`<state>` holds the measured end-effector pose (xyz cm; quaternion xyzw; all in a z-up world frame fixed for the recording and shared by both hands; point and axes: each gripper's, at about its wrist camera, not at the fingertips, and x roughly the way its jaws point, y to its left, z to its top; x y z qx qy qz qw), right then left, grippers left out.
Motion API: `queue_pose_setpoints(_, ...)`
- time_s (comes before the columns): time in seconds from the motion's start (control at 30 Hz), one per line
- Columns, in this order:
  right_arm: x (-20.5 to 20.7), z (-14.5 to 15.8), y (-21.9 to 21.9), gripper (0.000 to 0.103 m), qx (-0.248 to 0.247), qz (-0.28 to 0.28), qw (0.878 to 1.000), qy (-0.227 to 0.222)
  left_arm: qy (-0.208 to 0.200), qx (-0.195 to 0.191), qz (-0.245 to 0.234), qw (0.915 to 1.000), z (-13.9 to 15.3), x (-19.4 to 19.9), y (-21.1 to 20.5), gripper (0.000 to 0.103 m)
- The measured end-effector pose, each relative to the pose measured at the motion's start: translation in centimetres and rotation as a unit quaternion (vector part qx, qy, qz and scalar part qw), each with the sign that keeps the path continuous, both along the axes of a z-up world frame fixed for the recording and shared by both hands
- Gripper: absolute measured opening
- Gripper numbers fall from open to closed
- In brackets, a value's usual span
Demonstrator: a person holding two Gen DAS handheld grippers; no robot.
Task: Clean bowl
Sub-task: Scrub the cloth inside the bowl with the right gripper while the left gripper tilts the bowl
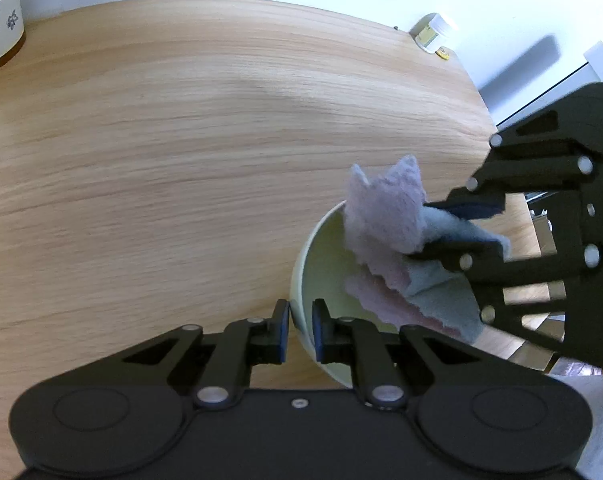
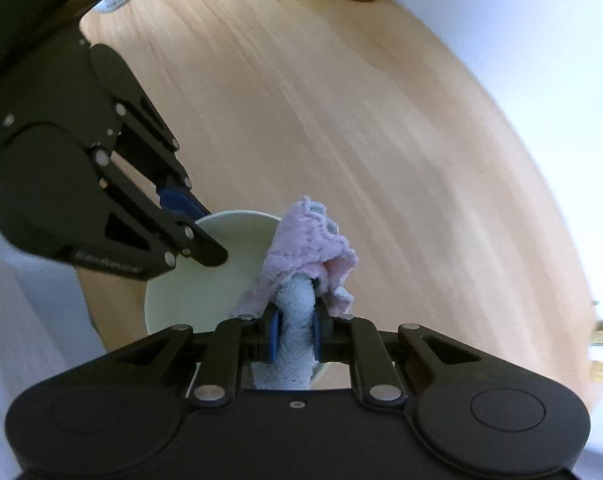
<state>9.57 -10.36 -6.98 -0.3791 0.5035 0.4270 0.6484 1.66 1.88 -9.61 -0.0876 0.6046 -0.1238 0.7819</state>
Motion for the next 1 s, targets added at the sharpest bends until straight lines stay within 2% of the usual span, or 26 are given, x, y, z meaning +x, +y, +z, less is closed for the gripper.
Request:
queue_pose_setpoints(0.03,-0.9,0.0,0.3,0.015,-0.015,0.018,0.999,-0.023,0.001,-0.002,0.001,1.0,-0.1,0.1,-0.1,0.012)
queue_pose_setpoints(0.17,-1.9,-1.7,0.8,0.012,-0.047,0.057,0.997,-0.037,0.001,-0.005,0.007,1.0,-0.2,0.3,-0.1,0.012)
queue_pose_setpoints(0.43,-0.4,-4.0,2.4,0.013,-0.066,0.062,0.996,0.001,0.001,-0.034,0.034,0.9988,-0.6,0.1,0.6,0.012)
queue_pose_setpoints(0.6,1.9,-4.4,2.6,0.015,-0.039,0.024,0.997,0.054,-0.004,-0.019,0.029,0.9994,-0.5,0.0,0.0,0.012)
queue_pose_setpoints(0.8,4.3,-3.4,2.1,0.014,0.032,-0.041,0.992,0.118,-0.003,-0.014,0.041,0.9991,-0.5,0.0,-0.4,0.012)
queue_pose_setpoints(0.93,5.3,-0.6,1.0,0.015,0.05,-0.045,0.99,0.126,-0.005,-0.009,0.049,0.9987,-0.4,0.1,-0.5,0.011)
queue_pose_setpoints(1.0,5.1,0.5,0.5,0.015,0.045,-0.023,0.991,0.126,-0.007,-0.004,0.049,0.9988,-0.4,0.2,-0.7,0.01)
